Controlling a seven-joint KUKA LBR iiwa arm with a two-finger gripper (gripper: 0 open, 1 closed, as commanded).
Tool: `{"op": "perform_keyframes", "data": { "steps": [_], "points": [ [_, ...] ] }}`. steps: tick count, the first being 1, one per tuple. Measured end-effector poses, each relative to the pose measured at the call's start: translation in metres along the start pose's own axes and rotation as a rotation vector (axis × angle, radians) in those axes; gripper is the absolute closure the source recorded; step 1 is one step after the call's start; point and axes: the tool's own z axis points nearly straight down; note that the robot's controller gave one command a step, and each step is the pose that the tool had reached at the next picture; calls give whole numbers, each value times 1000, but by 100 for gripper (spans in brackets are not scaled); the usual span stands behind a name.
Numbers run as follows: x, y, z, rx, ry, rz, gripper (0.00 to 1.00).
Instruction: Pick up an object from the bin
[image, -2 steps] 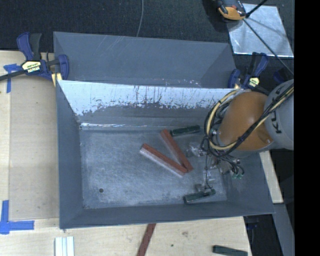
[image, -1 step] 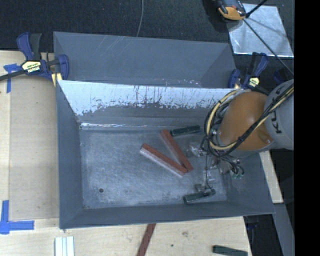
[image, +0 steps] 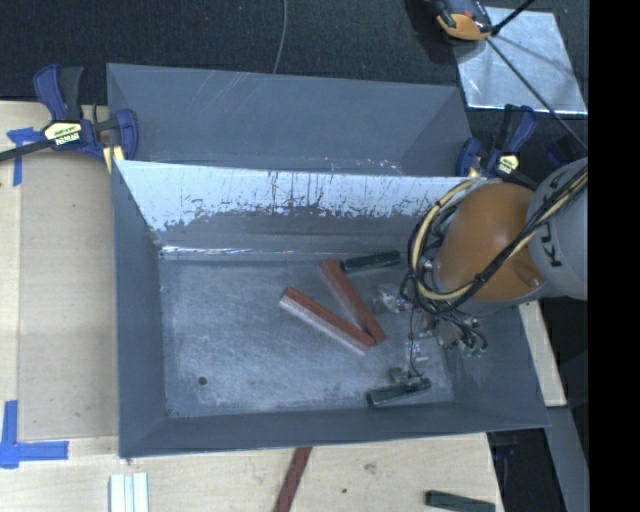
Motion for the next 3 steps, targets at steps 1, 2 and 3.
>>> {"op": "perform_keyframes", "data": {
  "steps": [1,2,3],
  "points": [
    [-13,-1,0,-3,0,-4,0],
    [-12,-8,-1,1,-2,-11,0],
    [13,21,-40,-4,5,-20,0]
  ]
}}
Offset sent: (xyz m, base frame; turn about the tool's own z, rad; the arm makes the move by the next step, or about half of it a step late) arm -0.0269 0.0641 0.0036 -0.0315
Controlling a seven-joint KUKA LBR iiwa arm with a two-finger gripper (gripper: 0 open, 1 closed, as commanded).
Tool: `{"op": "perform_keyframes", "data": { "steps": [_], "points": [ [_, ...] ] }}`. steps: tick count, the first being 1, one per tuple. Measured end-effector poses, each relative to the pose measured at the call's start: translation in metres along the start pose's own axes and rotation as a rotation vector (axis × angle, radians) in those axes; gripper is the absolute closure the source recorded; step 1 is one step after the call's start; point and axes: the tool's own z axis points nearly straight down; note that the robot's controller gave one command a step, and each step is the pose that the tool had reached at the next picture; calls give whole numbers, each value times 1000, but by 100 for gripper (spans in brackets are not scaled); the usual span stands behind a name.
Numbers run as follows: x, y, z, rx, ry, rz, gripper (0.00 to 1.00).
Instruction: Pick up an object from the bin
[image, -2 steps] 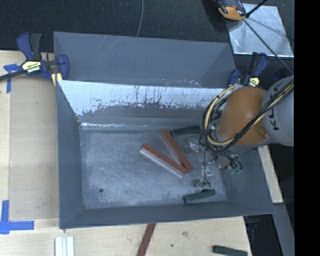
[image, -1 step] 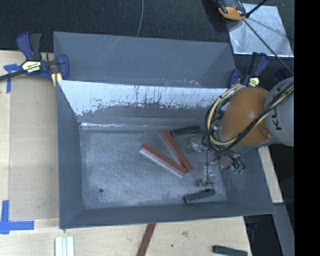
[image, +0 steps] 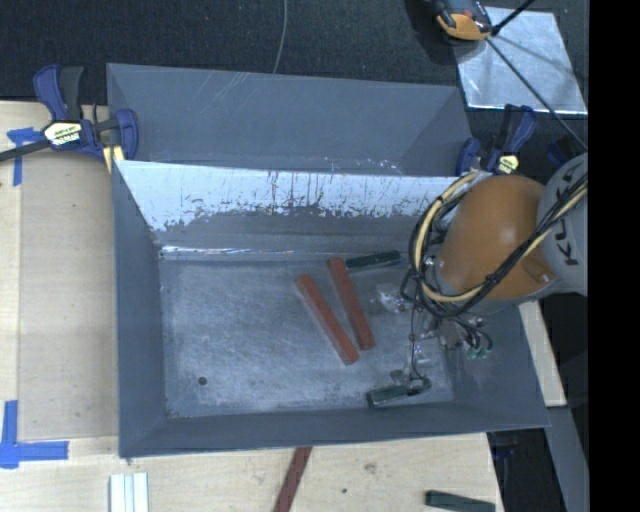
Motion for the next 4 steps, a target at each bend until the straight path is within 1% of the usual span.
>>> {"op": "perform_keyframes", "data": {
  "steps": [1,2,3,4],
  "points": [
    [-7,3,-2,4,-11,74,0],
    [-49,39,37,2,-10,379,100],
    [-48,40,39,3,-5,378,0],
    [-48,40,39,3,-5,378,0]
  ]
}}
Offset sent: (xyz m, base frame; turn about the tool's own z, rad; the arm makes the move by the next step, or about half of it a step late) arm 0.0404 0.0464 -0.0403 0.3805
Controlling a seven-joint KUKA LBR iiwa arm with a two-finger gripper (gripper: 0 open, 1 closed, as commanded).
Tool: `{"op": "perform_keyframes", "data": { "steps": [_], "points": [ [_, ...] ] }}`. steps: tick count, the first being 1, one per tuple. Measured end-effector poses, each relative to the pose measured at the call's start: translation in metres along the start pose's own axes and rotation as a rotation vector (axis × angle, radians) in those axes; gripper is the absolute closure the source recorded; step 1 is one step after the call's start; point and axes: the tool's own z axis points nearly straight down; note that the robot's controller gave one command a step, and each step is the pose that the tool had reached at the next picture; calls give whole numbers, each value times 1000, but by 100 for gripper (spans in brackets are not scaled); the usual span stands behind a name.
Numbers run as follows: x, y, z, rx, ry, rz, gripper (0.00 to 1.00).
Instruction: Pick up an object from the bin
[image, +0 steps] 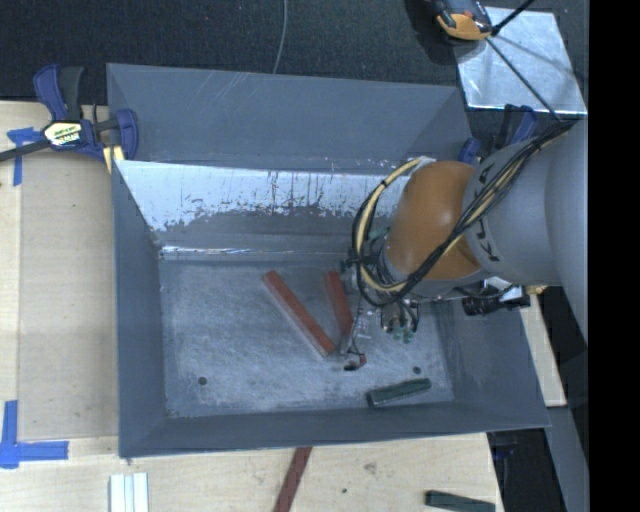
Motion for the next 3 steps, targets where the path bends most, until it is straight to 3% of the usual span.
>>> {"op": "perform_keyframes", "data": {
  "steps": [1,2,3],
  "points": [
    [2,43,-1,-3,-5,220,100],
    [2,43,-1,-3,-5,220,100],
    [-11,41,-47,2,7,214,100]
  ]
}}
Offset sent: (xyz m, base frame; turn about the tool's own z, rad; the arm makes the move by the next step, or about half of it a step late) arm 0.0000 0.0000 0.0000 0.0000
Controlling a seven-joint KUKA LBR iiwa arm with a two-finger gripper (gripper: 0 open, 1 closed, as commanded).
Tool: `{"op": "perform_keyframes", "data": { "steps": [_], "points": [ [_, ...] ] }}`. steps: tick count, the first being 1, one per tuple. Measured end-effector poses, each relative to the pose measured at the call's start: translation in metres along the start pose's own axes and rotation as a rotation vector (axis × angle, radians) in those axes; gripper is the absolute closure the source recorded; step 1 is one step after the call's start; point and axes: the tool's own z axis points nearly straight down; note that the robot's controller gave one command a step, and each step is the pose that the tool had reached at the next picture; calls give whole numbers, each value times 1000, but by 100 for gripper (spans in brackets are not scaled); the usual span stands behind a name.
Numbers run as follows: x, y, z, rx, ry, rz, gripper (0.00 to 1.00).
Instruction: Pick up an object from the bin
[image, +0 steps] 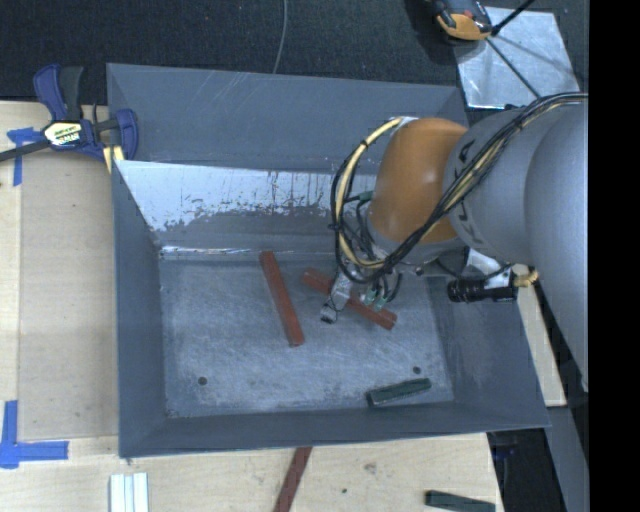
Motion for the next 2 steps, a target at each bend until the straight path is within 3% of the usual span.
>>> {"op": "perform_keyframes", "data": {
  "steps": [1,2],
  "points": [
    [12,8,-68,0,-2,39,100],
    [-2,6,-129,-2,-4,36,100]
  ]
}}
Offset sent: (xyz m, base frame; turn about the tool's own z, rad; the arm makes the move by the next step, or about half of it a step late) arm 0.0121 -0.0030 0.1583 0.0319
